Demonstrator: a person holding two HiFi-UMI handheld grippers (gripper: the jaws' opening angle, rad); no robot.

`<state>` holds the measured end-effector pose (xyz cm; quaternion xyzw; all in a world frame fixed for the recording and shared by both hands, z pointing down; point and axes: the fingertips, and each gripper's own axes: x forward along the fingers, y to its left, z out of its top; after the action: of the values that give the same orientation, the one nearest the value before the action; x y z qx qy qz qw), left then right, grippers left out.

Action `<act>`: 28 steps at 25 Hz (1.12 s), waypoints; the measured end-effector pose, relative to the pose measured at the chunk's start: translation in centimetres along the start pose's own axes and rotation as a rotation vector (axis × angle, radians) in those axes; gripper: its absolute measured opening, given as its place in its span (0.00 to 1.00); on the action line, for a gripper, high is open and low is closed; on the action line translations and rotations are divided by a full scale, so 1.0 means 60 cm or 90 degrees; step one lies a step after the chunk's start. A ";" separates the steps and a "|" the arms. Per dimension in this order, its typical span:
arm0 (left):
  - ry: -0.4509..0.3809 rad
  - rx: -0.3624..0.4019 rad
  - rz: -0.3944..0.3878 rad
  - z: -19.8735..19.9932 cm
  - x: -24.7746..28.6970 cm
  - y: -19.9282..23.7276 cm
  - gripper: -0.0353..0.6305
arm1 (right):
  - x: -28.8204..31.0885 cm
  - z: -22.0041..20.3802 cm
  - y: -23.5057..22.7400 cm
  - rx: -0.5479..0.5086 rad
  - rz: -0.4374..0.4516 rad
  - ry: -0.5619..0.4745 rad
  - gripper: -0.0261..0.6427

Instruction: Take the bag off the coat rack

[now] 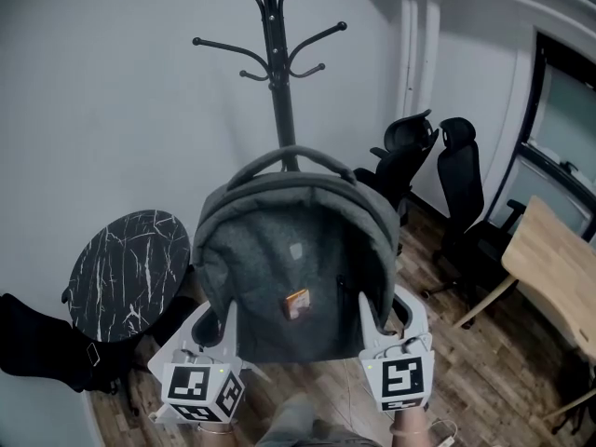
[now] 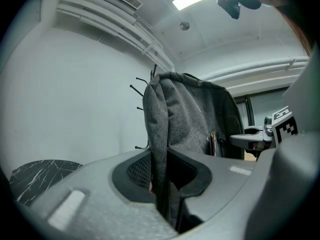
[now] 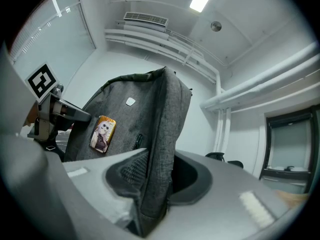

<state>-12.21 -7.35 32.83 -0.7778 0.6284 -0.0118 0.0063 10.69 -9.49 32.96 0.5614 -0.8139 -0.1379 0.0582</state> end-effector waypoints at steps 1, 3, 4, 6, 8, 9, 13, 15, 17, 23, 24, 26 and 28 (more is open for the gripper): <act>0.000 0.000 0.000 -0.001 -0.005 -0.002 0.16 | -0.005 0.000 0.001 0.001 0.000 -0.001 0.20; 0.000 0.000 0.001 -0.003 -0.014 -0.005 0.16 | -0.013 0.000 0.003 0.000 0.000 -0.003 0.20; 0.000 -0.001 0.001 -0.004 -0.018 -0.007 0.16 | -0.017 -0.001 0.004 -0.001 0.001 -0.003 0.20; 0.001 -0.001 0.002 -0.006 -0.027 -0.009 0.16 | -0.025 -0.002 0.008 -0.001 0.002 -0.003 0.20; 0.001 0.001 0.002 -0.009 -0.038 -0.013 0.15 | -0.037 -0.004 0.012 -0.001 0.002 -0.002 0.20; 0.000 0.001 0.003 -0.011 -0.044 -0.014 0.16 | -0.042 -0.005 0.014 -0.001 0.002 -0.003 0.20; -0.001 0.004 0.004 -0.010 -0.052 -0.016 0.16 | -0.049 -0.005 0.016 0.000 0.002 -0.003 0.20; 0.000 0.004 0.004 -0.009 -0.054 -0.017 0.16 | -0.050 -0.004 0.016 0.000 0.002 -0.001 0.20; 0.001 0.004 0.005 -0.008 -0.056 -0.018 0.16 | -0.051 -0.004 0.016 0.002 0.003 0.000 0.20; 0.009 0.003 0.006 -0.012 -0.058 -0.018 0.16 | -0.053 -0.009 0.019 0.007 0.005 0.009 0.20; 0.010 0.003 0.005 -0.017 -0.061 -0.019 0.15 | -0.057 -0.013 0.022 0.006 0.005 0.011 0.20; 0.012 0.001 0.004 -0.027 -0.070 -0.021 0.15 | -0.067 -0.021 0.028 0.005 0.005 0.013 0.20; 0.016 -0.003 0.004 -0.036 -0.077 -0.023 0.15 | -0.074 -0.027 0.032 0.005 0.006 0.015 0.20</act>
<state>-11.86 -2.55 34.98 -0.7758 0.6306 -0.0202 -0.0030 10.97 -4.99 35.34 0.5591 -0.8164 -0.1281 0.0665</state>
